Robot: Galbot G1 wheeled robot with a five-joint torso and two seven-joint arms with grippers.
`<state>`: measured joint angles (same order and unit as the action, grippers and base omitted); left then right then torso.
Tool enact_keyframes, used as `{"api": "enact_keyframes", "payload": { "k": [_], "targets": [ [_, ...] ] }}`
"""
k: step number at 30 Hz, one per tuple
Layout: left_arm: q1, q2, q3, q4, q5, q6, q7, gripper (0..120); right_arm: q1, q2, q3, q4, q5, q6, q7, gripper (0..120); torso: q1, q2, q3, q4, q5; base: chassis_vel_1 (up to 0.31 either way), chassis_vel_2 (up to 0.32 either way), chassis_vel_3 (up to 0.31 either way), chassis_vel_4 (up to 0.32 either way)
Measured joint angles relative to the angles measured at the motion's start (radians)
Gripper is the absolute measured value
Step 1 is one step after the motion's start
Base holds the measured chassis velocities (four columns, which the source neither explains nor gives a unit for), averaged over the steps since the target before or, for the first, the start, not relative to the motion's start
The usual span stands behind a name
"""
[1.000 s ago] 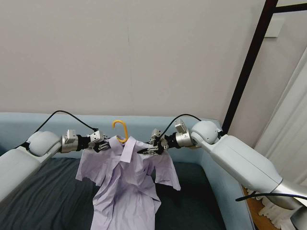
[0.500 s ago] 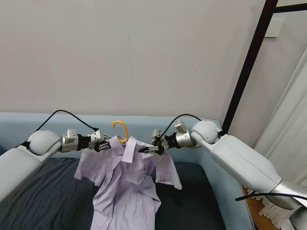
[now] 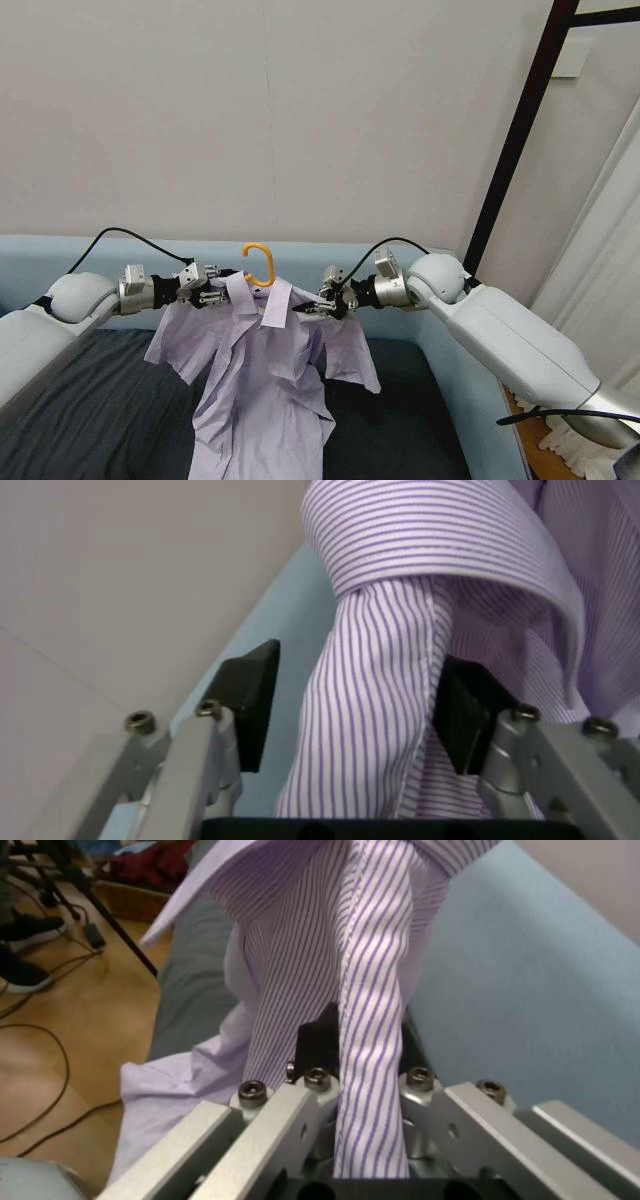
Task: Pick up the clothes from the sofa and hang them on the clothes hanger.
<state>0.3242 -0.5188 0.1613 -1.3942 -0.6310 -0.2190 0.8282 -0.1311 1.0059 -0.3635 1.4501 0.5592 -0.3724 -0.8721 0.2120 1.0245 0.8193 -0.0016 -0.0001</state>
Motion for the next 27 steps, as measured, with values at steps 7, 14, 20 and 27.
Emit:
{"api": "enact_keyframes", "payload": {
  "k": [7,14,20,27],
  "targets": [
    [0.169,0.088,-0.178,-0.086,-0.124,-0.021,0.025,97,-0.022,-0.002,0.016,0.007,-0.045,0.025,0.032,1,0.0,0.0,0.0,0.0001,-0.0001,0.0,0.0,0.0,0.0],
    [0.319,0.134,-0.298,-0.121,-0.235,-0.077,-0.012,100,-0.02,-0.01,0.029,0.009,-0.028,0.028,0.029,1,0.0,0.0,0.0,0.0002,-0.0002,0.0,0.0,0.0,0.0],
    [0.486,0.133,-0.449,-0.184,-0.3,-0.091,-0.122,100,-0.012,-0.027,0.043,0.014,0.017,0.021,0.033,1,0.0,0.0,0.0,0.0001,-0.0001,0.0,0.0,0.0,0.0],
    [0.733,0.058,-0.65,-0.354,-0.498,-0.045,-0.322,100,0.0,-0.041,0.055,0.017,0.042,0.018,0.06,1,0.0,0.0,0.0,-0.0001,0.0003,0.0,0.0,0.0,0.0]
  ]
}}
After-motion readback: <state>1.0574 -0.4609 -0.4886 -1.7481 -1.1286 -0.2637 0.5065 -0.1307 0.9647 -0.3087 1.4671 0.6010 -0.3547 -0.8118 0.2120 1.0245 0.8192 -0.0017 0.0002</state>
